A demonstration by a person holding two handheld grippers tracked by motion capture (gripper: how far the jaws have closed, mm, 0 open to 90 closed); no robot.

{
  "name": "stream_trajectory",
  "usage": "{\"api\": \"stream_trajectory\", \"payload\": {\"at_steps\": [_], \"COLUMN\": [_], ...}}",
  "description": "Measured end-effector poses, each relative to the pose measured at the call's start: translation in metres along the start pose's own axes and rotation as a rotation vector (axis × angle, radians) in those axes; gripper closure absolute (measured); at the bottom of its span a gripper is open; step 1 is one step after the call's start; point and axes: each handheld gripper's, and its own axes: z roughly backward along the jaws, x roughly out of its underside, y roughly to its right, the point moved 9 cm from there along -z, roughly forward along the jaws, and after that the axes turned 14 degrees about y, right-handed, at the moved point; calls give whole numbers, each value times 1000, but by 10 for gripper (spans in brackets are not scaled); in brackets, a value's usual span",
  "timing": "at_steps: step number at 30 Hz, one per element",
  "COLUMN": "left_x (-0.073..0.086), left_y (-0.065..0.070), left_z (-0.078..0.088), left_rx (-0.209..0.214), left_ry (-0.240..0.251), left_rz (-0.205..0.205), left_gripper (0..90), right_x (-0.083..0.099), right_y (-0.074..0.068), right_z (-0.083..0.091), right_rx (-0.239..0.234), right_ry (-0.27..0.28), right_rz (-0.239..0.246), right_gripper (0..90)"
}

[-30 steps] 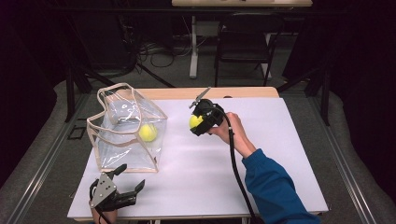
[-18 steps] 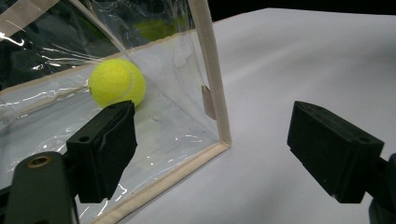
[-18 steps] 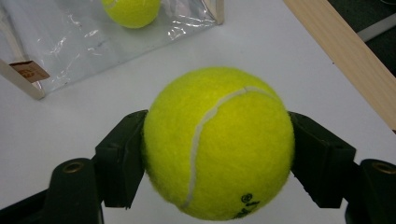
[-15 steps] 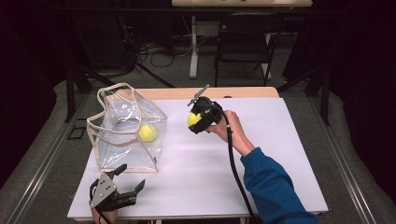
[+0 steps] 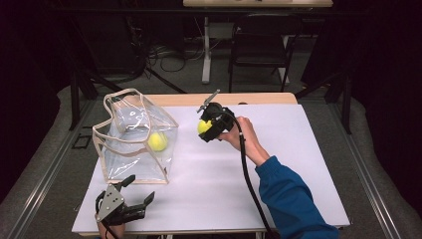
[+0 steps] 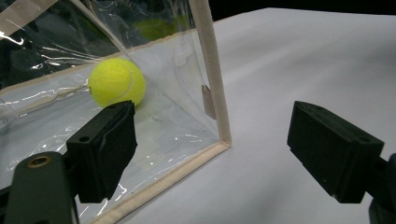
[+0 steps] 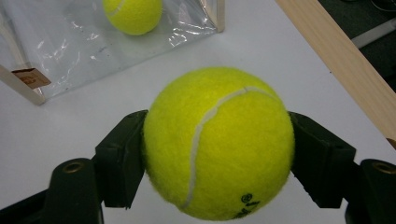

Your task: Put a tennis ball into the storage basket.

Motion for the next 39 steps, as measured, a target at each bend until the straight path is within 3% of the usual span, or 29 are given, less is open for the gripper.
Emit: {"api": "stream_trajectory", "payload": {"at_steps": [39], "left_x": [0], "left_y": [0], "left_z": [0], "left_rx": [1], "left_ry": [-1], "left_rz": [4], "left_gripper": [160], "right_x": [-25], "right_y": [-5], "right_z": [5], "right_rx": [3], "right_ry": [95], "right_rz": [17], "right_gripper": [259]}}
